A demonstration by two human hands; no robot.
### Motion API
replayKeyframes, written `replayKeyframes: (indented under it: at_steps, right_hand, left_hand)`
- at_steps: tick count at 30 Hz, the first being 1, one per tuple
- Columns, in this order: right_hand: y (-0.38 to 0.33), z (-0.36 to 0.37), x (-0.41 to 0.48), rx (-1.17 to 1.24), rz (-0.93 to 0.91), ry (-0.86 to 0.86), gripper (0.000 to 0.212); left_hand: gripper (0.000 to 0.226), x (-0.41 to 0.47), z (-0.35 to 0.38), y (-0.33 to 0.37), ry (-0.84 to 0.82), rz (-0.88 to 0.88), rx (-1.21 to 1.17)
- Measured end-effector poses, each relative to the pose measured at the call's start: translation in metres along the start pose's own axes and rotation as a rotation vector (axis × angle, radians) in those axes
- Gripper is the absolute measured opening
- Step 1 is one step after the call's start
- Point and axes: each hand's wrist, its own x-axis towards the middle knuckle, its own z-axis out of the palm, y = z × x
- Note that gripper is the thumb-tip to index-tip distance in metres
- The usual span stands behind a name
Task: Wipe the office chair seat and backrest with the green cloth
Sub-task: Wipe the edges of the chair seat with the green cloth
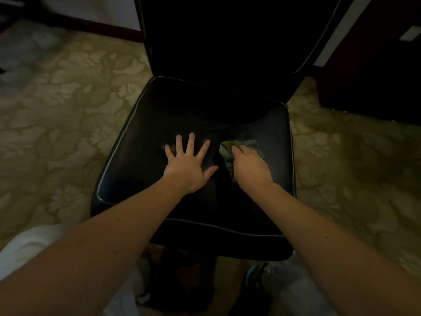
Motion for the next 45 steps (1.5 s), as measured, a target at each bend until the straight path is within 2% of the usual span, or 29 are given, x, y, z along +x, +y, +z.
replayKeyframes:
  at_steps: [3,6,10,13,18,25,30,38,45]
  right_hand:
    - [0.022,-0.005,0.001,0.092,0.014,0.144,0.052]
    - [0.064,-0.015,0.006,0.144,0.065,0.338,0.049]
    - [0.127,-0.036,0.015,0.209,0.171,0.439,0.043]
    - [0.159,-0.04,0.022,0.227,0.234,0.421,0.043]
    - [0.181,-0.028,0.034,0.285,0.22,0.354,0.043]
    - [0.176,-0.017,0.054,0.303,0.109,0.249,0.046]
    - [0.183,-0.014,0.058,0.3,0.115,0.162,0.052]
    - [0.168,-0.013,0.041,0.253,0.167,0.109,0.054]
    - [0.176,-0.018,0.046,0.307,0.145,0.081,0.054]
  left_hand:
    - [0.078,0.004,-0.003,-0.001,-0.003,0.005,-0.017]
    - [0.077,0.016,-0.006,0.013,0.062,-0.002,-0.005]
    - [0.075,0.051,-0.016,0.06,0.194,0.156,0.039]
    - [0.075,0.082,-0.02,0.098,0.225,0.209,0.035]
    - [0.075,0.118,-0.017,0.131,0.214,0.226,-0.003]
    - [0.073,0.125,0.003,0.13,0.25,0.233,0.021]
    - [0.072,0.116,0.004,0.126,0.288,0.204,-0.03]
    - [0.068,0.114,0.01,0.127,0.305,0.191,-0.013]
    - [0.072,0.113,0.009,0.125,0.283,0.209,0.009]
